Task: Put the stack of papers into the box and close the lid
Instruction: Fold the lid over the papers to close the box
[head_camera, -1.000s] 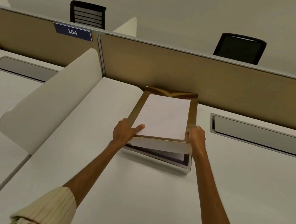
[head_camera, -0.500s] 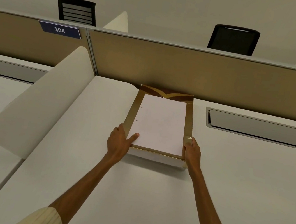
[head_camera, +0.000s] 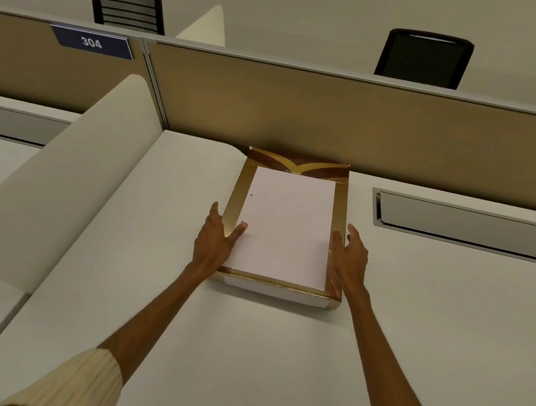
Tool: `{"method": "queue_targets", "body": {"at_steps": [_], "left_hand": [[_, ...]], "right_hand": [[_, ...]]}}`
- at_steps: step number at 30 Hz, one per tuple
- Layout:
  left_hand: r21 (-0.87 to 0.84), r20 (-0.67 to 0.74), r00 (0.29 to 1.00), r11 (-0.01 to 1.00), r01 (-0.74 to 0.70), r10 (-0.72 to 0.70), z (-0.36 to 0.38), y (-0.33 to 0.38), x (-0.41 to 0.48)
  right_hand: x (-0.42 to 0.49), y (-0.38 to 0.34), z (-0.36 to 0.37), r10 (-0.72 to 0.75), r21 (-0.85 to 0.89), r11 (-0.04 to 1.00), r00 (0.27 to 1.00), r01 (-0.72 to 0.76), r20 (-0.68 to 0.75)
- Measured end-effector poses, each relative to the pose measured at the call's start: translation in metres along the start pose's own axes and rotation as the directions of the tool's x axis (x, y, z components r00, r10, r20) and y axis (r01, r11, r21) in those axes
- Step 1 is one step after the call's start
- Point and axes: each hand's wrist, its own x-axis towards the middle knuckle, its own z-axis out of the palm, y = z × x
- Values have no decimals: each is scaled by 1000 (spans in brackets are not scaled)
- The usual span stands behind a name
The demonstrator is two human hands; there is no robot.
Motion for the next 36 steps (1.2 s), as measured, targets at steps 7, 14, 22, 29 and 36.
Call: {"method": "queue_targets", "body": {"at_steps": [7, 14, 22, 29, 36], "left_hand": [[76, -58, 997, 996, -38, 43, 5, 37, 68], [-29, -228, 941, 968, 249, -249, 10, 44, 131], [-69, -144, 931, 942, 328, -335, 20, 29, 162], [-96, -264, 925, 962, 256, -272, 29, 33, 152], [54, -244, 967, 995, 86, -71, 35, 38, 131]], "right_hand": [[62, -26, 17, 10, 155, 988, 986, 16, -167], [115, -17, 25, 281, 371, 912, 924, -174, -259], [136, -5, 36, 364, 388, 888, 892, -246, -268], [135, -2, 42, 309, 304, 930, 891, -208, -332], [123, -4, 42, 179, 150, 980, 922, -134, -344]]}}
